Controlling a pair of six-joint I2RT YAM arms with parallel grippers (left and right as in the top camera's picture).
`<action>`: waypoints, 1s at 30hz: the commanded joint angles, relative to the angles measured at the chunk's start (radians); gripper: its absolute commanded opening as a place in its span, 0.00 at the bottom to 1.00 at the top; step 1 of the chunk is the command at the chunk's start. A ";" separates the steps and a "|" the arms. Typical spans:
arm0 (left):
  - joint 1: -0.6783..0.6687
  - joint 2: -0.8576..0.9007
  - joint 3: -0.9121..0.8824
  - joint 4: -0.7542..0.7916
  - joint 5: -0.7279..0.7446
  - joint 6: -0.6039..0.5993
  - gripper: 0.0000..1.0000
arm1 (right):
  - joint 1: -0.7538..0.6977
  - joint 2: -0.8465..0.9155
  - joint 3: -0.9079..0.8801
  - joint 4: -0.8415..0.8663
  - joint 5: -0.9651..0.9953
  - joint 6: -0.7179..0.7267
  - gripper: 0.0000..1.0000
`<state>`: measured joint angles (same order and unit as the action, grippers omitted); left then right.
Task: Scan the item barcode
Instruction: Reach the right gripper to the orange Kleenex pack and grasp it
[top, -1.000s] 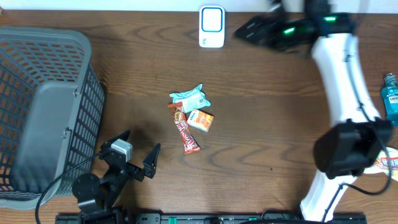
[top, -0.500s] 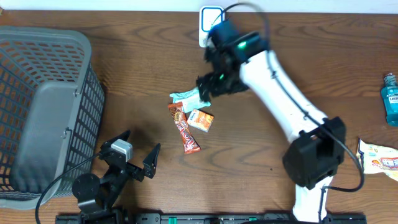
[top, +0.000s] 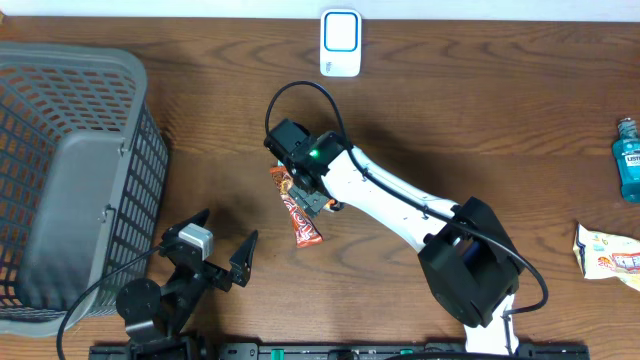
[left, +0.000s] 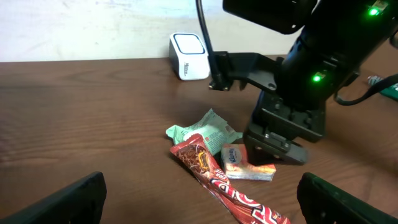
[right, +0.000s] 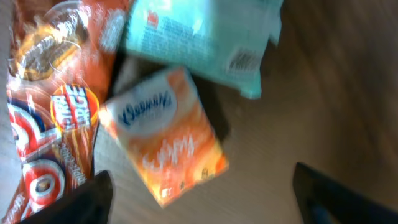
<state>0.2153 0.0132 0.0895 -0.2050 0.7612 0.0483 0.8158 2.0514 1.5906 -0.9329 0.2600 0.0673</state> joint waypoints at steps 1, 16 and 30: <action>0.002 -0.001 -0.017 -0.023 0.013 -0.005 0.98 | 0.004 -0.009 -0.033 0.048 0.039 -0.002 0.77; 0.002 -0.001 -0.017 -0.023 0.013 -0.005 0.98 | 0.022 -0.009 -0.075 0.069 -0.018 -0.002 0.67; 0.002 -0.001 -0.017 -0.023 0.013 -0.005 0.98 | 0.055 -0.003 -0.217 0.255 -0.022 -0.032 0.41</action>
<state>0.2153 0.0132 0.0895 -0.2050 0.7612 0.0483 0.8700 2.0510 1.4101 -0.7006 0.2272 0.0402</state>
